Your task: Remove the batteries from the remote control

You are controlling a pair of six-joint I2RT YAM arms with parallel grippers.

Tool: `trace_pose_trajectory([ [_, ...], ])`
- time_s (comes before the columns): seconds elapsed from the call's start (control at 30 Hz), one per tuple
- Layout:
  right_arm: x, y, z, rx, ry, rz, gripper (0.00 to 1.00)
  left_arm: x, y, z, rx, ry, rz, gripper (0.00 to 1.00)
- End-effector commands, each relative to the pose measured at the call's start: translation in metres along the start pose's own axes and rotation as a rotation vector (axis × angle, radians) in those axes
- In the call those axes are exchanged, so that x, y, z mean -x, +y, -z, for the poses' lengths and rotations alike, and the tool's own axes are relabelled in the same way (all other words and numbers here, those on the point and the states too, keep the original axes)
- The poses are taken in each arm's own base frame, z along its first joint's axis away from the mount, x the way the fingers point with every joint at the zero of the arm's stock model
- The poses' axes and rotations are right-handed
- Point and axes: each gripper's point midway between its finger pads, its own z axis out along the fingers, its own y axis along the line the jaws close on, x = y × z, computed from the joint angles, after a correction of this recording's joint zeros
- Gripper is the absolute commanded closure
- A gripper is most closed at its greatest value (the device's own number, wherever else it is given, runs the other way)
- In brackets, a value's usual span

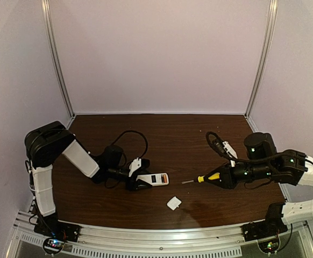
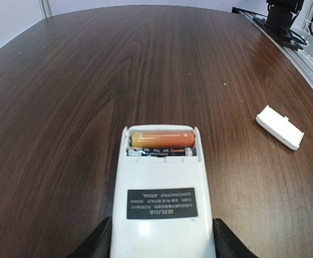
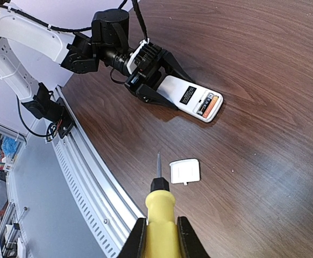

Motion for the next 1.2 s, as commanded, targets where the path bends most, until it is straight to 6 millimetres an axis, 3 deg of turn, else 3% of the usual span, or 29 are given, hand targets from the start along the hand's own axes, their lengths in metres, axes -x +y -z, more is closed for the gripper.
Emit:
trace_pose_trajectory([
  [0.0, 0.0, -0.005, 0.003, -0.025, -0.015, -0.006, 1.0, 0.008, -0.007, -0.007, 0.009, 0.017, -0.035, 0.49],
  [0.37, 0.009, -0.008, 0.007, -0.062, -0.034, 0.048, 1.0, 0.041, -0.027, -0.007, 0.119, 0.016, -0.153, 0.7],
  [0.6, 0.02, -0.019, 0.01, -0.151, -0.062, 0.112, 1.0, 0.061, -0.031, 0.006, 0.179, -0.002, -0.171, 0.79],
  [0.7, 0.022, -0.02, 0.01, -0.159, -0.076, 0.14, 1.0, 0.063, -0.031, 0.011, 0.206, 0.004, -0.161, 0.91],
  [0.87, 0.032, -0.027, 0.012, -0.212, -0.103, 0.146, 1.0, 0.064, -0.032, 0.019, 0.263, 0.01, -0.153, 1.0],
  [1.03, 0.046, -0.02, 0.011, -0.199, -0.14, 0.141, 1.0, 0.069, -0.03, 0.028, 0.335, -0.028, -0.166, 1.0],
  [1.17, 0.051, -0.014, 0.004, -0.184, -0.128, 0.159, 1.0, 0.074, -0.045, 0.033, 0.334, -0.105, -0.258, 1.0],
])
